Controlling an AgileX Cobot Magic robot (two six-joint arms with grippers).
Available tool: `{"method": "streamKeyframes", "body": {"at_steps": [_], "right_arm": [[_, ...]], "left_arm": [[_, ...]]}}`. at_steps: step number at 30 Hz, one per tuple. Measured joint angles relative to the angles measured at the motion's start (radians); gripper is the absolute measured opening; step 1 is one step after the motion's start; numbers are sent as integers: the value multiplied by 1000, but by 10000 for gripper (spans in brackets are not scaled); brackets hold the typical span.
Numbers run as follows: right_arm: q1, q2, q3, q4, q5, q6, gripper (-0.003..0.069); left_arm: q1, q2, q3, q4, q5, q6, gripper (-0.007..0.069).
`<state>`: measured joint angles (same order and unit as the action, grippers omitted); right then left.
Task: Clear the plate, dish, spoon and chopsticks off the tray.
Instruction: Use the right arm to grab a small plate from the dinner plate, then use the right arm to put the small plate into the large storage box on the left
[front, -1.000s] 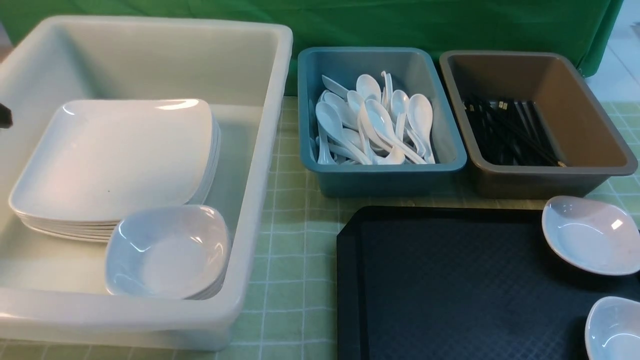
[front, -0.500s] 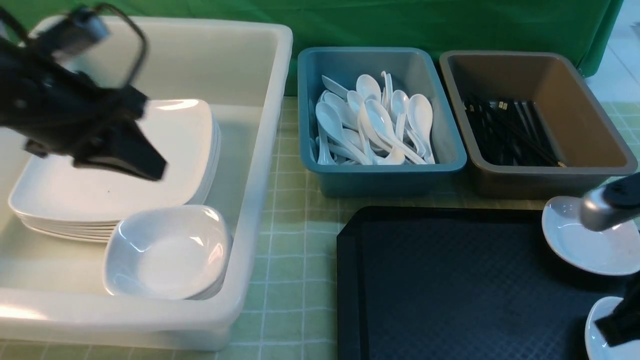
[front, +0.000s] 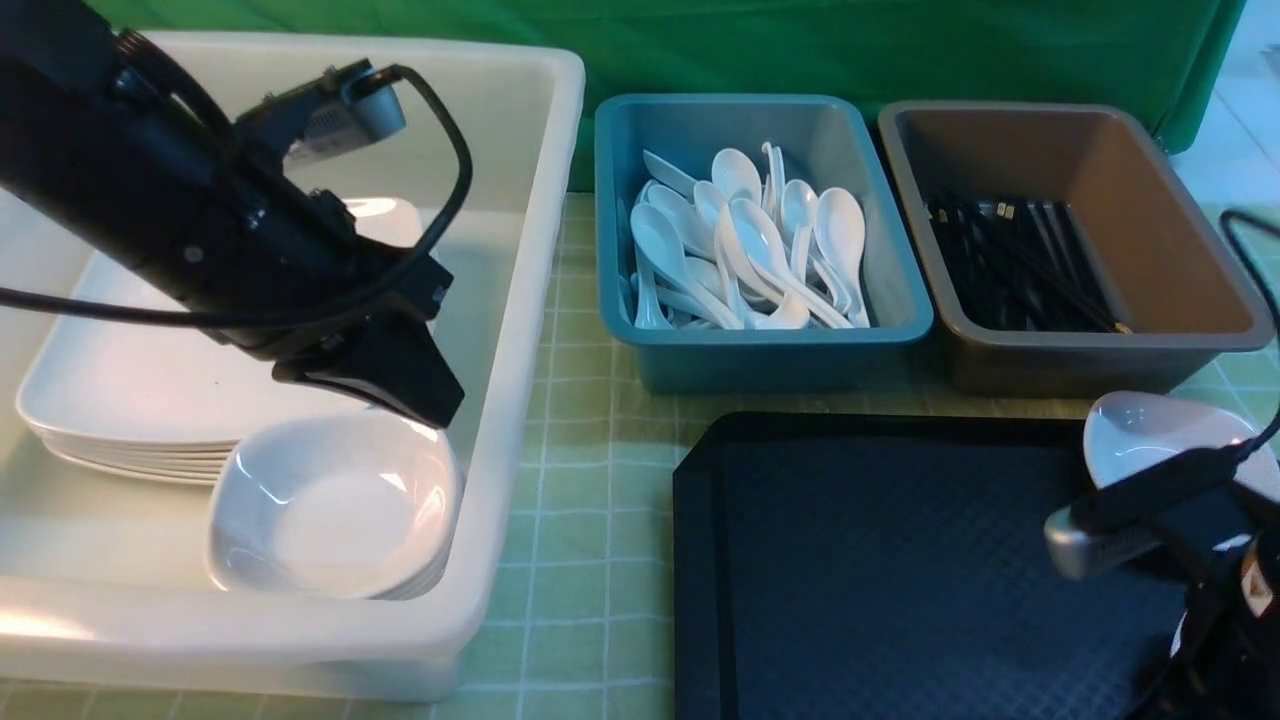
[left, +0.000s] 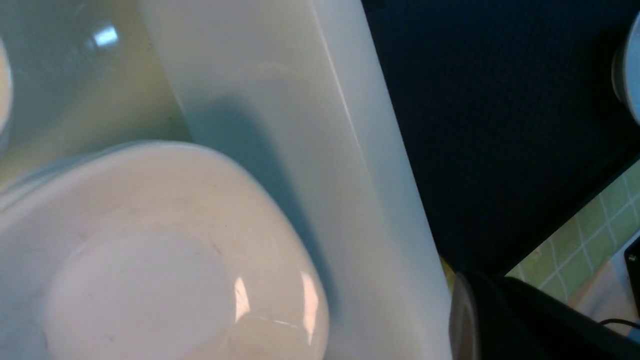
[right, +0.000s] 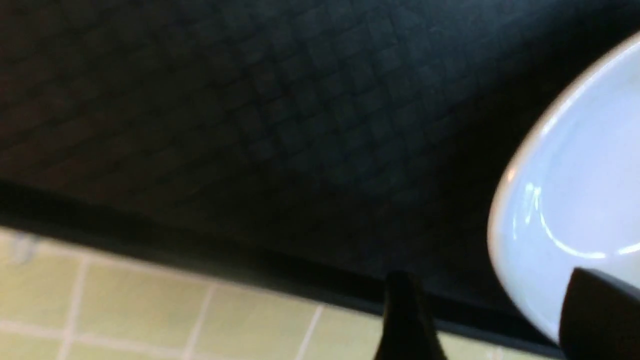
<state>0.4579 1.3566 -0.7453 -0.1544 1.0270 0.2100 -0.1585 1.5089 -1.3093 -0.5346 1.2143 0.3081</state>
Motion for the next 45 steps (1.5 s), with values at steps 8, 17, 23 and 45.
{"method": "streamKeyframes", "body": {"at_steps": [8, 17, 23, 45], "right_arm": [[0, 94, 24, -94, -91, 56, 405], [0, 184, 24, -151, -105, 105, 406], [0, 224, 23, -167, -106, 99, 146], [203, 15, -676, 209, 74, -182, 30]], "left_arm": [[0, 0, 0, 8, -23, -6, 14], [0, 0, 0, 8, -23, -6, 22], [0, 0, 0, 15, -23, -6, 29], [474, 0, 0, -94, -46, -4, 42]]}}
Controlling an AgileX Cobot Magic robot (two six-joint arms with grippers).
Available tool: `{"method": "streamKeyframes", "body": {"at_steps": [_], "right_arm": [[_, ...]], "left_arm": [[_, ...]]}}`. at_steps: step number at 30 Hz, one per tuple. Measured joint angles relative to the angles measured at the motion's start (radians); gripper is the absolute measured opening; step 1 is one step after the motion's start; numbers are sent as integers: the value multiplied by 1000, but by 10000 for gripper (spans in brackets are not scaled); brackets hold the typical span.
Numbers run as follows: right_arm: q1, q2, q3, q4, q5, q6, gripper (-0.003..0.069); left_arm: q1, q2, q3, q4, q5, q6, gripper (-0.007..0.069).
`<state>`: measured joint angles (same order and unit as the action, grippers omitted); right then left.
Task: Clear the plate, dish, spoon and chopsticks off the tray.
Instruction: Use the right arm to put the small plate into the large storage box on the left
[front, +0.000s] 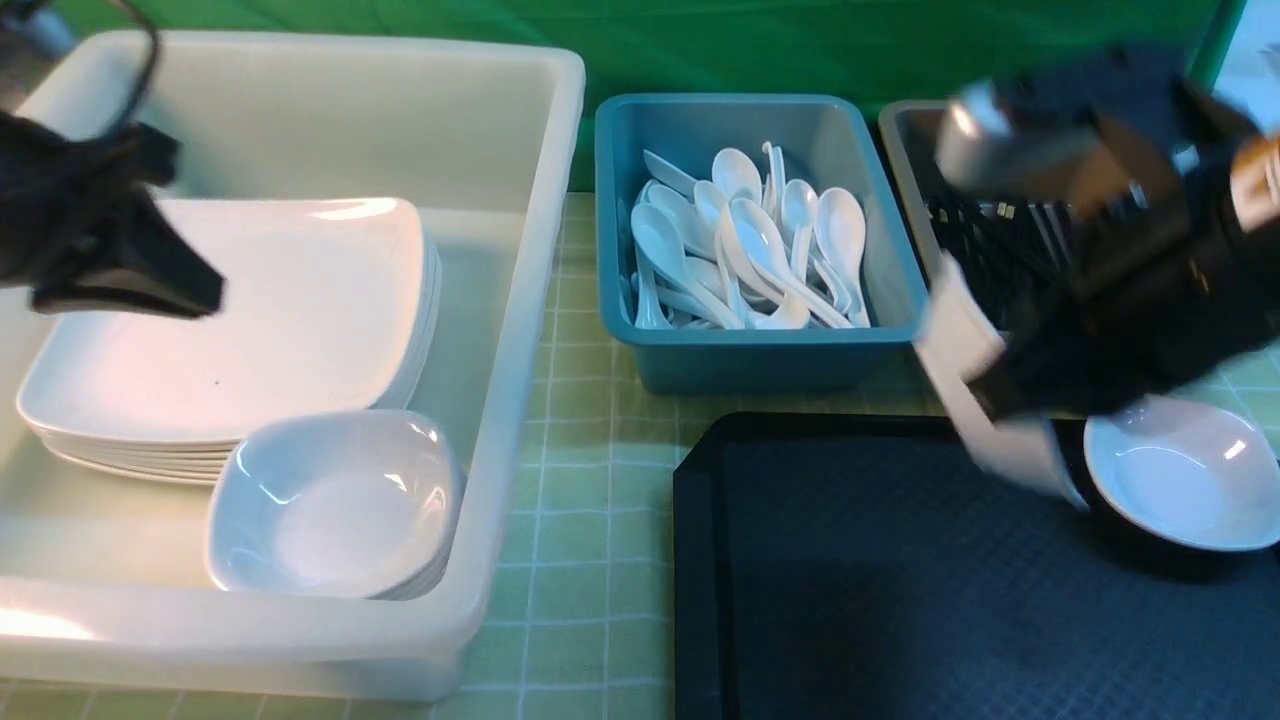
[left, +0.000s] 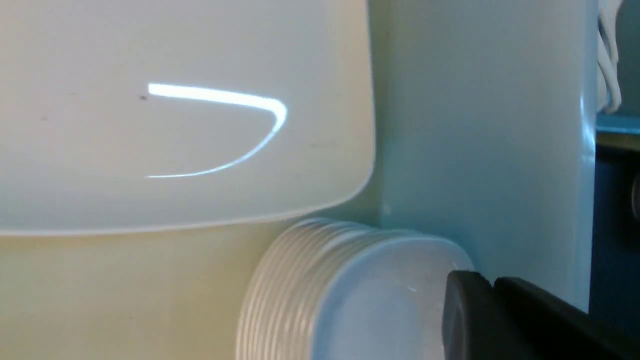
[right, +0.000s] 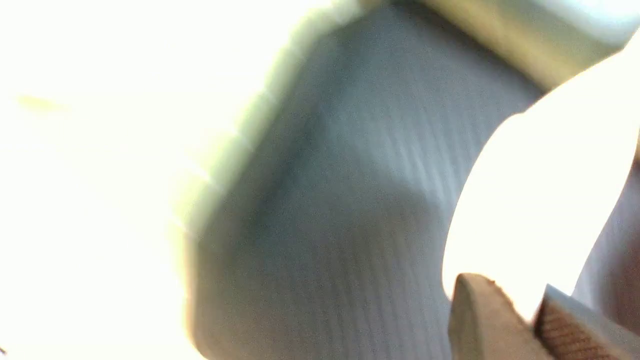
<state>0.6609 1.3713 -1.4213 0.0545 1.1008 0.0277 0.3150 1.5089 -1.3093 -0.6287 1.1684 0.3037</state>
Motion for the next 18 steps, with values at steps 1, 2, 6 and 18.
{"method": "streamKeyframes", "body": {"at_steps": [1, 2, 6, 18], "right_arm": [[41, 23, -54, 1, -13, -20, 30], [41, 23, -64, 1, -16, -28, 30], [203, 170, -254, 8, -84, -181, 30], [399, 611, -507, 8, -158, -786, 31]], "left_arm": [[42, 0, 0, -12, 3, 2, 42], [49, 0, 0, -14, 5, 2, 42], [162, 0, 0, -56, 18, 8, 43], [216, 0, 0, -76, 19, 21, 55]]}}
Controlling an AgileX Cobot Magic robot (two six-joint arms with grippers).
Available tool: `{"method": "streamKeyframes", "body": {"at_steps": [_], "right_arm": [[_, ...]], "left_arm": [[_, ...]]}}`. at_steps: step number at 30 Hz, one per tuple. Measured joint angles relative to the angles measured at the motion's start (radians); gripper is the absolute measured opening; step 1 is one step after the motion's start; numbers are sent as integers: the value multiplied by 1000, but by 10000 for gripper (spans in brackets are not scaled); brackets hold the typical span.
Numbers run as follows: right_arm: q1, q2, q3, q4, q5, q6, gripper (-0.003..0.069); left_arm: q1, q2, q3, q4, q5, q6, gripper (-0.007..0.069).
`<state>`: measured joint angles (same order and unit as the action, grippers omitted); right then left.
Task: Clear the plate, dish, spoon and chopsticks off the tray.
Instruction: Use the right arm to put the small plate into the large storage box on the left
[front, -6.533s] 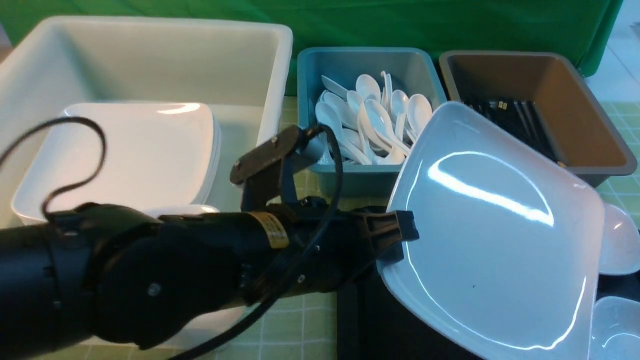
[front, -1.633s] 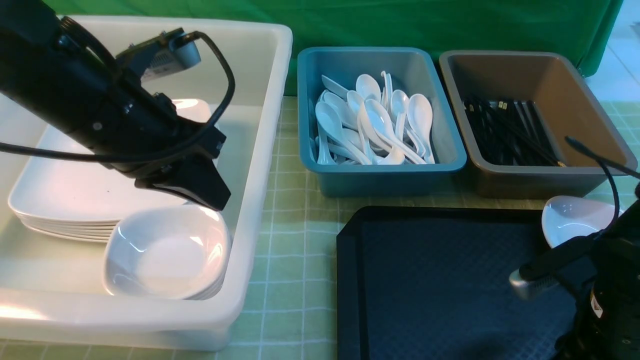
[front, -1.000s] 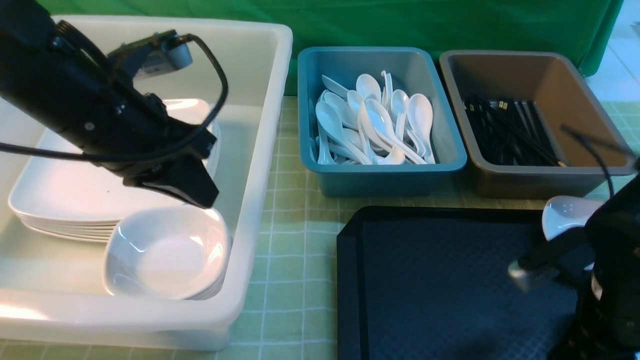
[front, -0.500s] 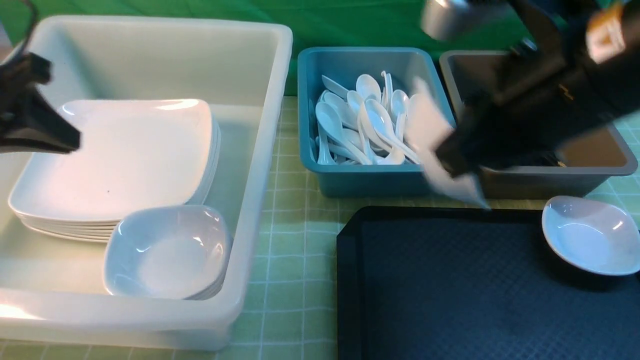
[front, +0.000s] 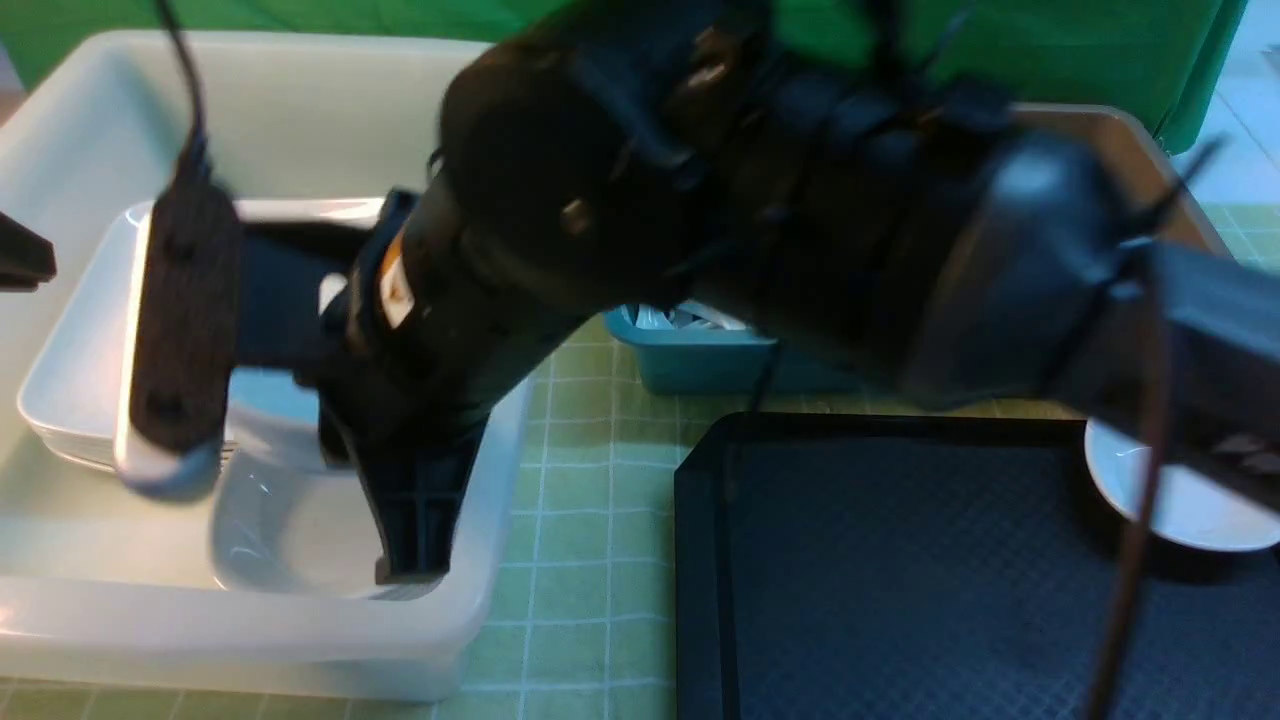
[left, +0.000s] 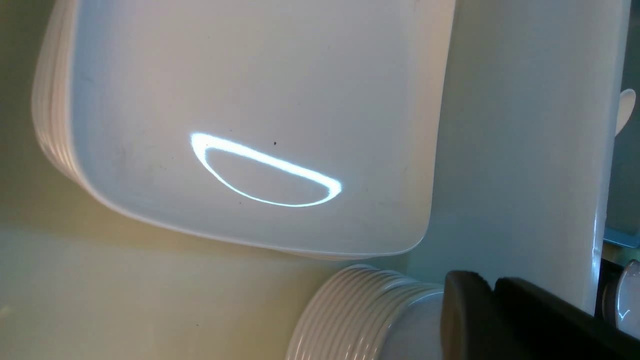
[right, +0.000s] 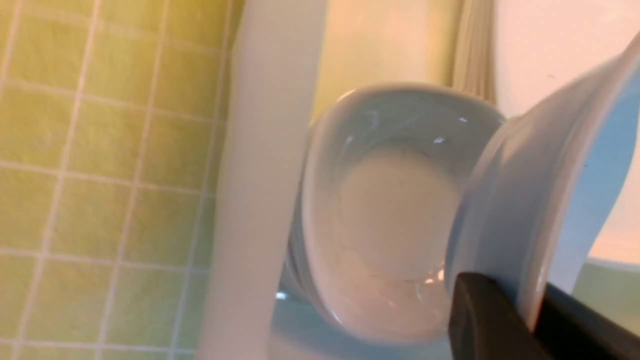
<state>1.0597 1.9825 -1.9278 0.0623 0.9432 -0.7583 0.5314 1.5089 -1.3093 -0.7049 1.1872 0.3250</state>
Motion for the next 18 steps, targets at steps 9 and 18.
{"method": "streamKeyframes", "body": {"at_steps": [9, 18], "right_arm": [[5, 50, -2, -55, -13, -77, 62], [16, 50, -10, -52, -16, -51, 218]], "left_arm": [[0, 0, 0, 0, 0, 4, 63], [0, 0, 0, 0, -3, 5, 66]]}}
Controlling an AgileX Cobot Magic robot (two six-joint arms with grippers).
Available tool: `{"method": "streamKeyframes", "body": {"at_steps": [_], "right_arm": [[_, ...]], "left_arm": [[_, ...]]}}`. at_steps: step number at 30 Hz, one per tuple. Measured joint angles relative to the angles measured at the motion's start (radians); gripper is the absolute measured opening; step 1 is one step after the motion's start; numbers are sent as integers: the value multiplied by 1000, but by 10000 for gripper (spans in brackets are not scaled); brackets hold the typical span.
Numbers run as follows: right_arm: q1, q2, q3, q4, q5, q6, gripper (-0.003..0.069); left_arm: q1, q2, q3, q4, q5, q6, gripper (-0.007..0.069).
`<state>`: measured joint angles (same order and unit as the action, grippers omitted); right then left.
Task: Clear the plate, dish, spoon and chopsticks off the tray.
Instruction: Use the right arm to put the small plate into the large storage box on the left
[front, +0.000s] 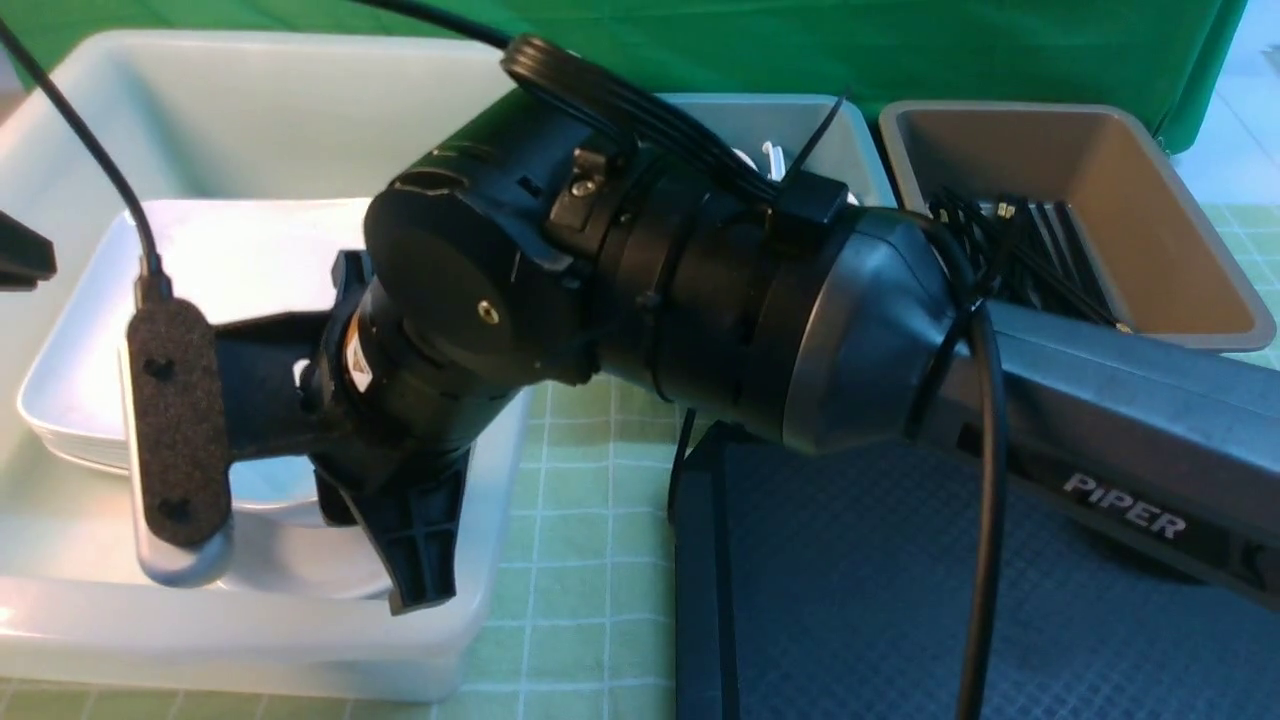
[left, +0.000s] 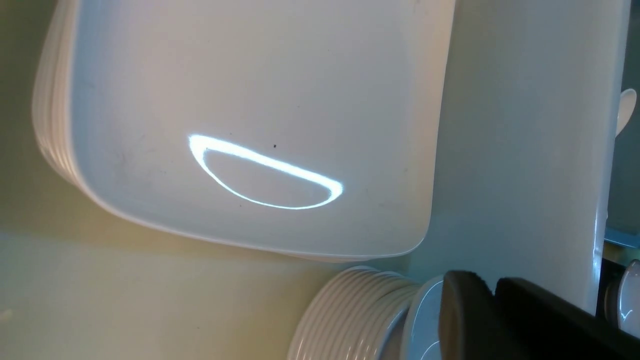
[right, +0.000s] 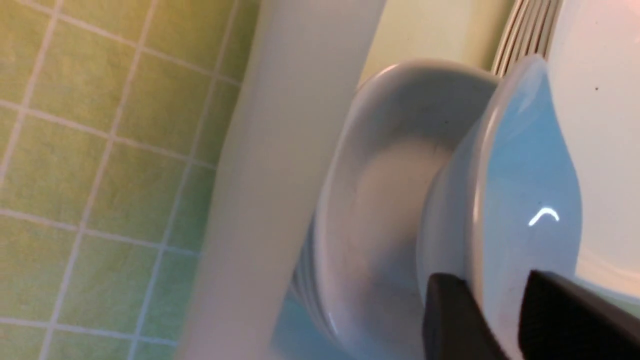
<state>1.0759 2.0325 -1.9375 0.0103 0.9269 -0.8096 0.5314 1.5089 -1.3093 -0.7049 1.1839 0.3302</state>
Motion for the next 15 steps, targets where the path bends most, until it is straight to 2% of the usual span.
{"method": "streamKeyframes", "body": {"at_steps": [5, 9, 15], "right_arm": [[6, -1, -1, 0, 2, 60, 312], [41, -27, -1, -3, 25, 66, 357], [71, -83, -7, -10, 85, 75, 374]], "left_arm": [[0, 0, 0, 0, 0, 9, 73], [0, 0, 0, 0, -1, 14, 75], [0, 0, 0, 0, -1, 14, 76]]}}
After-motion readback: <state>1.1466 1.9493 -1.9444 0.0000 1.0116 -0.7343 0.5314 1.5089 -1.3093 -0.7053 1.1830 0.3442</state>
